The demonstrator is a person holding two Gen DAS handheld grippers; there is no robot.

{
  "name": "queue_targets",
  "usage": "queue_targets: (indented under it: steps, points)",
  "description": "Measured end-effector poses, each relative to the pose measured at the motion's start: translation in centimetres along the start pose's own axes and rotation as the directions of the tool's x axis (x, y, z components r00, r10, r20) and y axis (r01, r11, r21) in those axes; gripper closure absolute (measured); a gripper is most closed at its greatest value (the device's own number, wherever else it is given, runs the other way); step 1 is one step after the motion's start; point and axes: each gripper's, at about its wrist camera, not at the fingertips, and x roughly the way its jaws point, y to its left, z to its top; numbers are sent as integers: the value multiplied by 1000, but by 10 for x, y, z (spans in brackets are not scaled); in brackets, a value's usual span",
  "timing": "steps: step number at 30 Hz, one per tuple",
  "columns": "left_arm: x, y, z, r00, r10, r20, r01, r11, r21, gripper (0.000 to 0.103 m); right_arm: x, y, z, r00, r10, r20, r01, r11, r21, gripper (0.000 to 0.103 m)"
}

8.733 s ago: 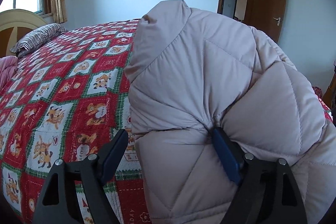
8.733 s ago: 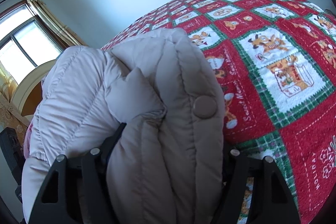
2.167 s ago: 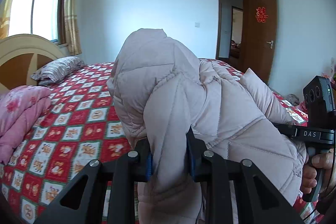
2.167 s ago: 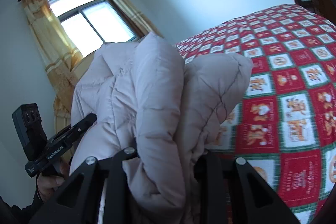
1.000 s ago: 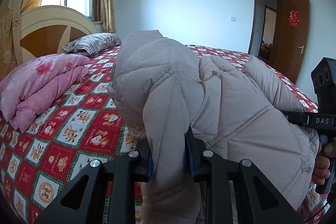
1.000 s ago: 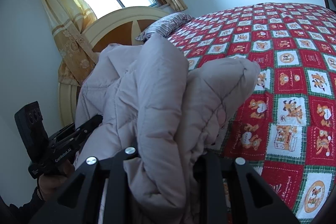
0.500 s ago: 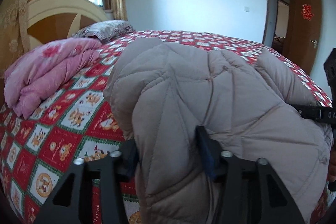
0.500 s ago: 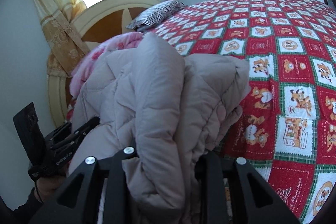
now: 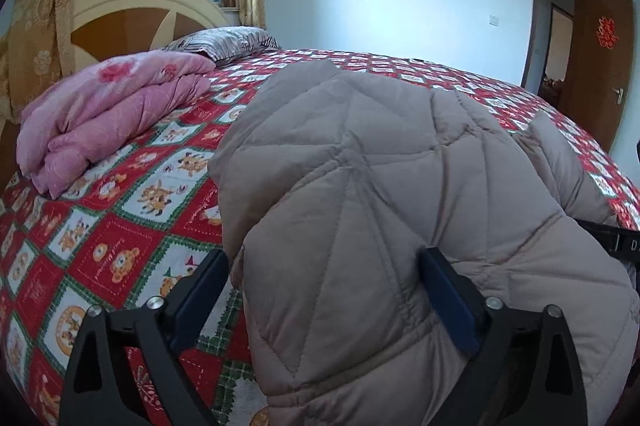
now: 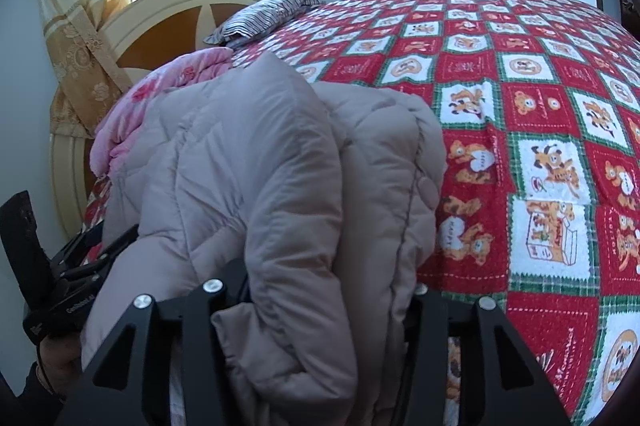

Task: Fold large clothes
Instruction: 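Lower the folded jacket onto the quilt and open both grippers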

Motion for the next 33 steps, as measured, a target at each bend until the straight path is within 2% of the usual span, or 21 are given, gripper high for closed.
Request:
queue_targets:
  steps: [5,25,27,29,31,33]
  points:
    - [5,3,-2,1000,2,-6,-2,1000,-13,1,4,0,-4,1000,-22,7,22,1000,4,45]
    - [14,6,-3,999,-14,-31,13,999,-42,1,21,-7,-10,996,-89,8,88,995,45,31]
    - [9,4,1,999,2,-37,-3,1000,-29,1,20,-7,-8,996,-89,2,89,995,44,31]
    - [-6,-2,9,998,56,-27,-56,998,4,1,16,-7,-5,995,-95,-3,95,994,46,30]
    - [-32,-5,19,997,79,26,-79,997,5,1,3,-3,-1,993,-119,1,119,992,43,30]
    - [-62,-5,27,995,64,74,-63,998,-23,1,-19,1,1,989,-142,27,140,989,54,29]
